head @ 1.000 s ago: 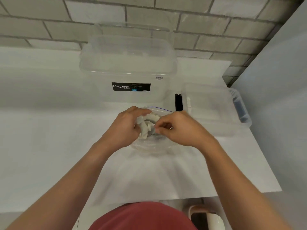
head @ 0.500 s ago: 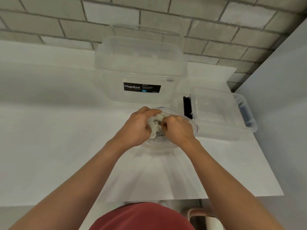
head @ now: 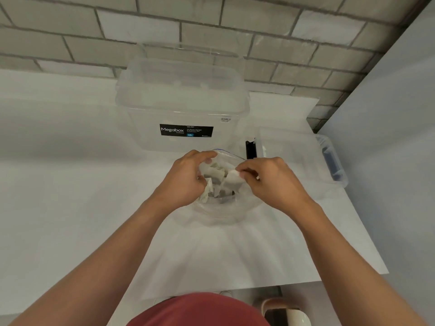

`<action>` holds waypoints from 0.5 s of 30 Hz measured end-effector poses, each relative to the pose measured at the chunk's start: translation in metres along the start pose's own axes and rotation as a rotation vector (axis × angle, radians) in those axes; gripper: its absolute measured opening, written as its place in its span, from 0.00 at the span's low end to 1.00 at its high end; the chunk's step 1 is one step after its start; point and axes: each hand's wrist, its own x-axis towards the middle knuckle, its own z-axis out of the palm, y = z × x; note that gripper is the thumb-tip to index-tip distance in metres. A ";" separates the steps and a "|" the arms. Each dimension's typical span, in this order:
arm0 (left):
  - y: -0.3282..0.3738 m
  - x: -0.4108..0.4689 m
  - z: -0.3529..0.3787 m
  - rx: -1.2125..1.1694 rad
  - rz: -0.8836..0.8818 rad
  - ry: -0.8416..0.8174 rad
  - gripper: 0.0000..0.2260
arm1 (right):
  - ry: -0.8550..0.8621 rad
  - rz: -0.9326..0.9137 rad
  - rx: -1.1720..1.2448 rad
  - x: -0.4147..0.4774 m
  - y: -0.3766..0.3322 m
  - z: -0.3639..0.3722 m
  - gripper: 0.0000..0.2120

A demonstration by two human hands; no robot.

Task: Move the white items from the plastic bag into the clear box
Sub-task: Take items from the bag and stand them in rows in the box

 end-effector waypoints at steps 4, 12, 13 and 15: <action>0.000 0.000 0.002 0.017 -0.021 0.006 0.30 | 0.164 0.032 0.165 -0.007 0.013 -0.050 0.07; 0.006 -0.003 0.002 0.044 -0.037 0.053 0.29 | 0.278 0.212 0.063 0.025 0.094 -0.074 0.05; 0.006 -0.003 0.002 0.046 -0.041 0.058 0.29 | 0.207 0.236 0.039 0.031 0.103 -0.067 0.05; 0.006 -0.004 0.002 0.053 -0.053 0.066 0.29 | 0.025 0.249 -0.029 0.041 0.117 -0.054 0.06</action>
